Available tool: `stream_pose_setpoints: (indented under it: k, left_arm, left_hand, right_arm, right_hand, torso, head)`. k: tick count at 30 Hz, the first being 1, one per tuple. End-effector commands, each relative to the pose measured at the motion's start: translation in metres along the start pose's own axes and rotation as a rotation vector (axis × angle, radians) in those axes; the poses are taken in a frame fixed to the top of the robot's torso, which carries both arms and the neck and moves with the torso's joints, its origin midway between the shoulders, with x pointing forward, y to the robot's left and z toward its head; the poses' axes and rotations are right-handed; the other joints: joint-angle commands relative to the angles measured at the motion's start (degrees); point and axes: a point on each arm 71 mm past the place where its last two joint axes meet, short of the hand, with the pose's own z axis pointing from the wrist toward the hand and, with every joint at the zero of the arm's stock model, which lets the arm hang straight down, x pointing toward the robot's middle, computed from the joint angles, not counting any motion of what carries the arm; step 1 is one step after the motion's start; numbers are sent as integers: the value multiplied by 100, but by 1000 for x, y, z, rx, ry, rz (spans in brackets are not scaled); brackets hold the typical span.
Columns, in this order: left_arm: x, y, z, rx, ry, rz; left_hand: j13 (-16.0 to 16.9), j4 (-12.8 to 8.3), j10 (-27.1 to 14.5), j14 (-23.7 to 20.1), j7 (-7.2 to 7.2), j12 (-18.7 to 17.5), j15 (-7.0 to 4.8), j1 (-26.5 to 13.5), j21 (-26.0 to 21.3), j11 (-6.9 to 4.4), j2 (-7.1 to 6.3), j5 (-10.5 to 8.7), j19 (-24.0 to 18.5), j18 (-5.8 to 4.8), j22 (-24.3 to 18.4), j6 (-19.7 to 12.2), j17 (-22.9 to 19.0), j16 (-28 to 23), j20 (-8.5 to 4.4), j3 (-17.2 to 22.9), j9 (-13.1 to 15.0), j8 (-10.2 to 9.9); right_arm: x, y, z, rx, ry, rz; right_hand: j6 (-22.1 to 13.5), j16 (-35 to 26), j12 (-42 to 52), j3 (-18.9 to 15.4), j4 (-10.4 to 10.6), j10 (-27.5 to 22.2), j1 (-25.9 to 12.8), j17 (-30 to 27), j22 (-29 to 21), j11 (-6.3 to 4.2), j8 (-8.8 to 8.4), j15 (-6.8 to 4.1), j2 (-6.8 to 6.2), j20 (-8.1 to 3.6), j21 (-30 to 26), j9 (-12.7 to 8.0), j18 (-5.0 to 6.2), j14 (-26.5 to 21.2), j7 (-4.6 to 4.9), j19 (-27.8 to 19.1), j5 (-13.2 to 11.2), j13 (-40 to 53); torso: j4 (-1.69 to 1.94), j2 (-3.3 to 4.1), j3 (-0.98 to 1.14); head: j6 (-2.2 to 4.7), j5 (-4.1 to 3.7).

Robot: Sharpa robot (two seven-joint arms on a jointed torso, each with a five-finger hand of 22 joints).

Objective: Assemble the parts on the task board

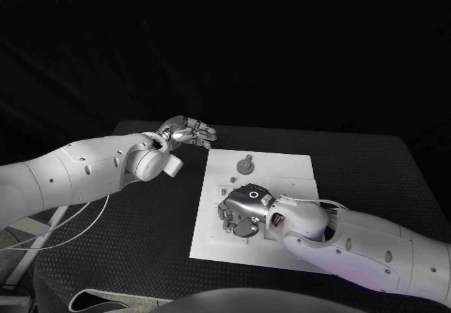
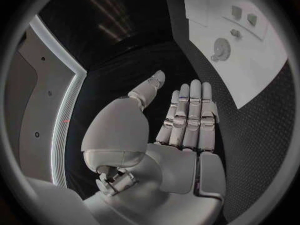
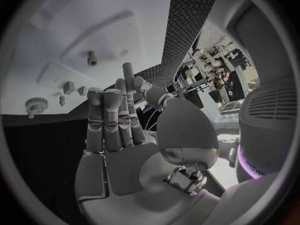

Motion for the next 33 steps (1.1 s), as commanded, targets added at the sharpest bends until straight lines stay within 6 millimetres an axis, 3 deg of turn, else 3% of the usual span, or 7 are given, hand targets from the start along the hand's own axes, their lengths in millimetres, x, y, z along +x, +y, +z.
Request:
stream_pose_setpoints:
  k: [1,6,14,19,33]
  left_arm:
    - [2,-2,1,11,14,-8]
    - [2,-2,0,11,13,-8]
    - [1,-2,0,11,12,-8]
    - [1,-2,0,11,12,-7]
    - [1,-2,0,11,12,-8]
  left_hand:
    - [-9,0,-48,31,3,14,16,-34,5,1,23,20,-22,15,-7,-55,10,-40,33,-21,-9,25]
    - [-9,0,-48,31,3,14,16,-34,5,1,23,21,-23,15,-9,-55,13,-43,33,-22,-9,26]
    - [-10,-1,-49,31,3,14,16,-35,6,1,24,21,-23,15,-12,-56,19,-47,32,-22,-9,27]
    - [-10,0,-49,32,3,14,16,-36,6,1,24,21,-23,15,-14,-56,23,-49,33,-23,-9,27]
    - [-11,0,-49,33,3,15,16,-37,7,1,24,21,-22,15,-18,-56,33,-56,32,-24,-9,29]
  right_arm:
    - [5,0,0,-6,22,-9]
    - [8,-3,1,3,31,-11]
    - [11,-5,0,10,59,-11]
    - [13,-8,-1,20,63,-16]
    - [21,-12,1,32,76,-28]
  right_hand:
    - [24,16,15,41,7,35,22,5,9,12,18,-50,53,-25,34,7,364,-7,4,9,18,8]
    - [23,16,14,42,5,34,20,6,9,12,18,-50,55,-26,34,8,364,-7,4,9,18,10]
    - [23,17,12,43,3,34,16,6,10,12,17,-51,58,-26,34,10,364,-8,4,9,18,14]
    - [22,17,12,44,1,35,14,7,10,11,17,-51,59,-27,34,11,364,-8,4,8,18,16]
    - [20,18,7,46,-3,33,9,8,11,11,16,-51,61,-28,33,14,364,-9,5,7,18,21]
  torso:
    - [5,-4,-12]
    - [-3,-1,-5]
    - [-8,-2,-15]
    - [-15,-1,-1]
    - [-20,-1,2]
  head:
    - [-12,15]
    - [-29,38]
    - [-43,44]
    - [-50,50]
    - [-59,58]
